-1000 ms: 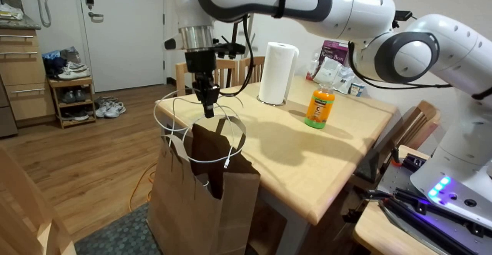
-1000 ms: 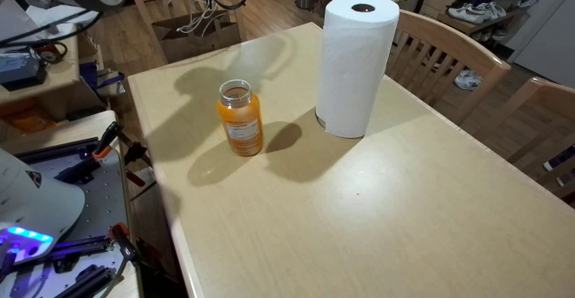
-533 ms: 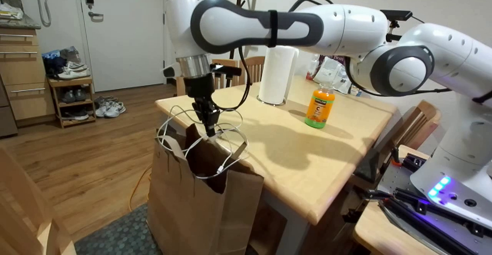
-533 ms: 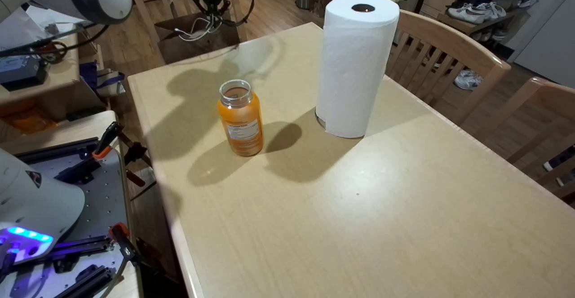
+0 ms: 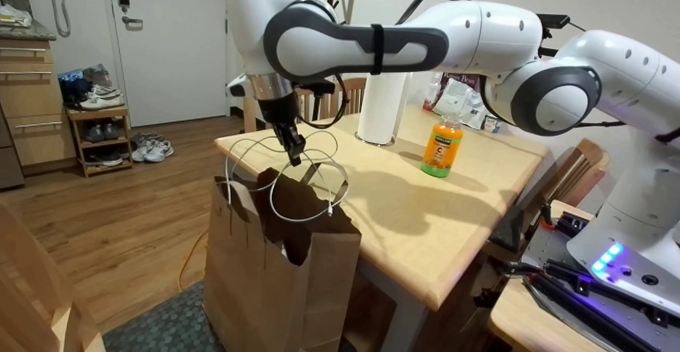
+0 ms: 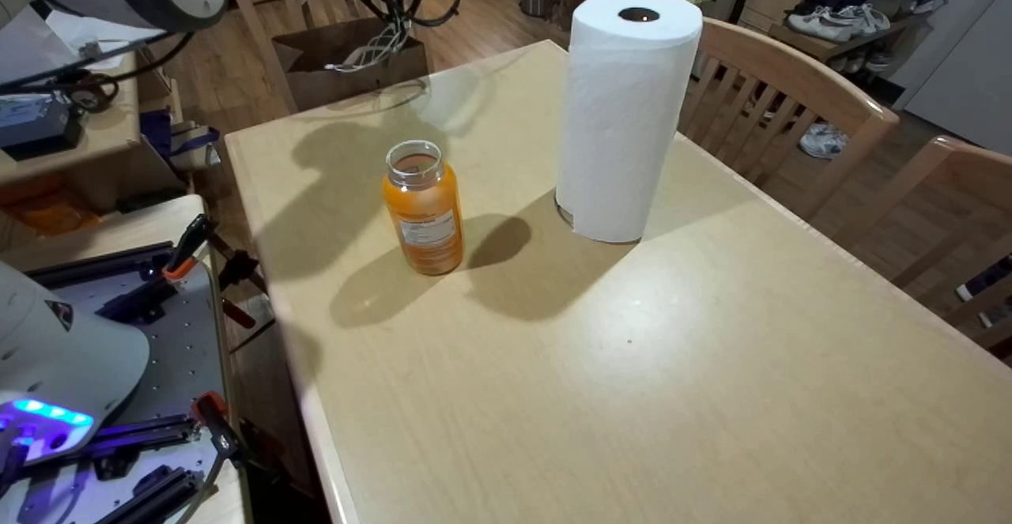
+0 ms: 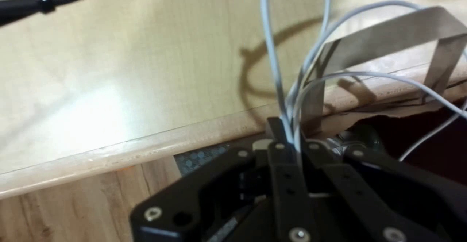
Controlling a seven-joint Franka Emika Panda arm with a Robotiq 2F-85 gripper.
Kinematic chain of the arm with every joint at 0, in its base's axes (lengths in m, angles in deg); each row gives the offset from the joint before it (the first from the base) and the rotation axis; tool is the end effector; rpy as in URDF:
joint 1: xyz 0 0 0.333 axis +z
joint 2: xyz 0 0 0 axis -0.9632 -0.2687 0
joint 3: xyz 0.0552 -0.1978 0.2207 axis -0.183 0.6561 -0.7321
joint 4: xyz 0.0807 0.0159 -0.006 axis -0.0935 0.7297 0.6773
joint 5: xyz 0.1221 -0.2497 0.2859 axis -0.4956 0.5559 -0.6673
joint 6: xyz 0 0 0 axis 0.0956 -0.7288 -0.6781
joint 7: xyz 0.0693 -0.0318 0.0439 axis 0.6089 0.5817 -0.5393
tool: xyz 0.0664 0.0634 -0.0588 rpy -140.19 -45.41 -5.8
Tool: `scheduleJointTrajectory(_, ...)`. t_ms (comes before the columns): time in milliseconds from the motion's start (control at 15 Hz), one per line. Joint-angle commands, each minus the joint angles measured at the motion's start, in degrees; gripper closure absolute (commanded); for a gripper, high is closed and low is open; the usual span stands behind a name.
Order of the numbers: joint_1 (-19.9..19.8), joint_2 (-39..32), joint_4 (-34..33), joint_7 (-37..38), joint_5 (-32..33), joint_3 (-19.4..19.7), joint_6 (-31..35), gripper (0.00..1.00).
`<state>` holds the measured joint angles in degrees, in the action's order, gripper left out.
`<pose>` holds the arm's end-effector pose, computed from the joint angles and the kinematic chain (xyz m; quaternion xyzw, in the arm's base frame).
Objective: Put the cable in the paper bag
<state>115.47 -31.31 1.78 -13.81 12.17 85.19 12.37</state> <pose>0.5975 0.4782 0.2565 0.7799 0.6008 -0.1269 0.1215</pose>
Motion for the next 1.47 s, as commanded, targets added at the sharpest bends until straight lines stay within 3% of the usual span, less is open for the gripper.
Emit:
scheduleJointTrajectory(0,2.05,2.82,1.13,2.01,2.93,1.71,-0.33,0.98)
scheduleJointTrajectory(333,3.09,3.46,1.98,-0.82,0.76,-0.82,-0.30,0.98)
scheduleJointTrajectory(733,2.36,3.04,0.95,-7.72,-5.27,-7.47,-2.33,0.98)
scheduleJointTrajectory(1133,-1.65,0.79,0.32,-11.72,-12.99,-12.76,-8.24,0.98)
scheduleJointTrajectory(1400,-3.34,-0.11,-0.23,-13.31,-14.41,-13.77,-10.83,0.98)
